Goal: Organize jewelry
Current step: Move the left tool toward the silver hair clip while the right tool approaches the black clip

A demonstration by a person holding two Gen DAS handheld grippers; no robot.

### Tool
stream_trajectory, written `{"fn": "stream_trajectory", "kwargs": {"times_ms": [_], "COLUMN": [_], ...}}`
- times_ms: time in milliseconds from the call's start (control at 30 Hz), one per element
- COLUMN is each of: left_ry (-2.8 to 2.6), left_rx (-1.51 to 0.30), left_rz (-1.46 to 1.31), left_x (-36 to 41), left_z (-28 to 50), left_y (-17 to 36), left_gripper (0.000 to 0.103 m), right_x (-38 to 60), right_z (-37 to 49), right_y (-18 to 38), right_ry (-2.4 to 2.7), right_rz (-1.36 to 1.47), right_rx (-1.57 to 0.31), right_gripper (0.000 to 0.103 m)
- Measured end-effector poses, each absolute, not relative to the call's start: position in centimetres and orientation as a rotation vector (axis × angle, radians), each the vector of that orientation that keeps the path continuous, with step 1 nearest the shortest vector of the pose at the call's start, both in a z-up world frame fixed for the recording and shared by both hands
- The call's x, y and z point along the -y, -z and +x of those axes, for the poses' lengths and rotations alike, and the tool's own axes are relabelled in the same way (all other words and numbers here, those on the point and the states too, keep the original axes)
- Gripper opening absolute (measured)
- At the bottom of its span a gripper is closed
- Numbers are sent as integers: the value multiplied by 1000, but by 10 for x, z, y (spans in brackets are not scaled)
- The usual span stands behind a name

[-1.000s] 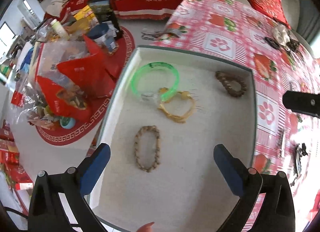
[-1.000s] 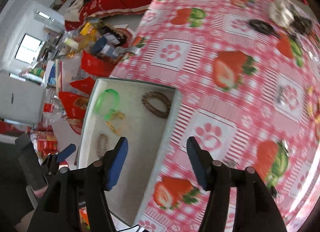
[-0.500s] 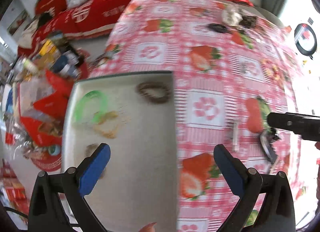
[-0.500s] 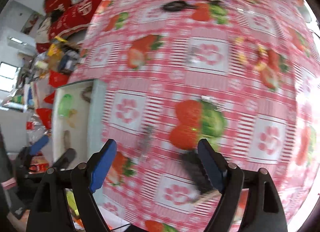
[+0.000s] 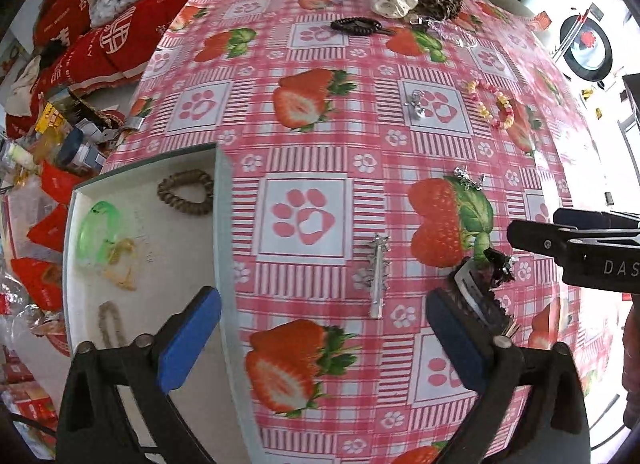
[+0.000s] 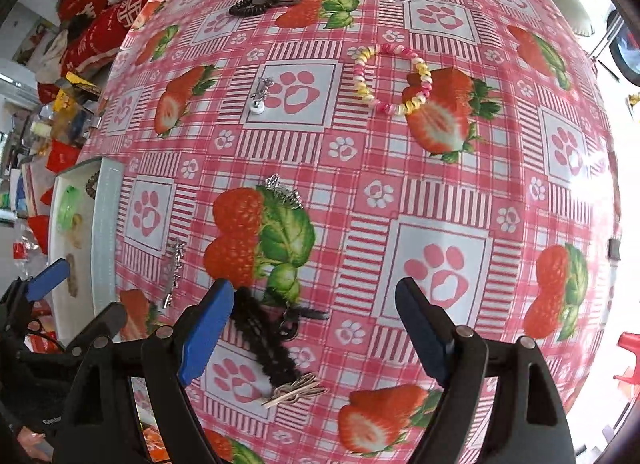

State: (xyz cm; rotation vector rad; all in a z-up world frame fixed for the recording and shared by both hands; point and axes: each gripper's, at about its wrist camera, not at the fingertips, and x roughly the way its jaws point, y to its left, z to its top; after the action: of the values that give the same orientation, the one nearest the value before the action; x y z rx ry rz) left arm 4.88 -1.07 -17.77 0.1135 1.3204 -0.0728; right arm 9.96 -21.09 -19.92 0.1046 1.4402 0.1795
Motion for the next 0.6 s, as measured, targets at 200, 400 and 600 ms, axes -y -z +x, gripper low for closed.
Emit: {"fn": "stream_trajectory", "kwargs": {"times_ms": [200, 400, 600], "left_ry": [83, 67, 82], "left_rx": [-1344, -1385, -1413], "left_rz": [114, 105, 84], "left_x": [27, 30, 28], "left_z": [52, 56, 57], "left_y": [191, 213, 227], "left_gripper": [100, 88, 78], "right_x": [213, 204, 189], "right_z": [113, 127, 136], "right_y": [201, 211, 222], "right_ry": [-221, -268, -302], "right_rz": [79, 16, -48], "right_rx": [-1425, -1430, -1432], "right_gripper": [83, 75, 74]}}
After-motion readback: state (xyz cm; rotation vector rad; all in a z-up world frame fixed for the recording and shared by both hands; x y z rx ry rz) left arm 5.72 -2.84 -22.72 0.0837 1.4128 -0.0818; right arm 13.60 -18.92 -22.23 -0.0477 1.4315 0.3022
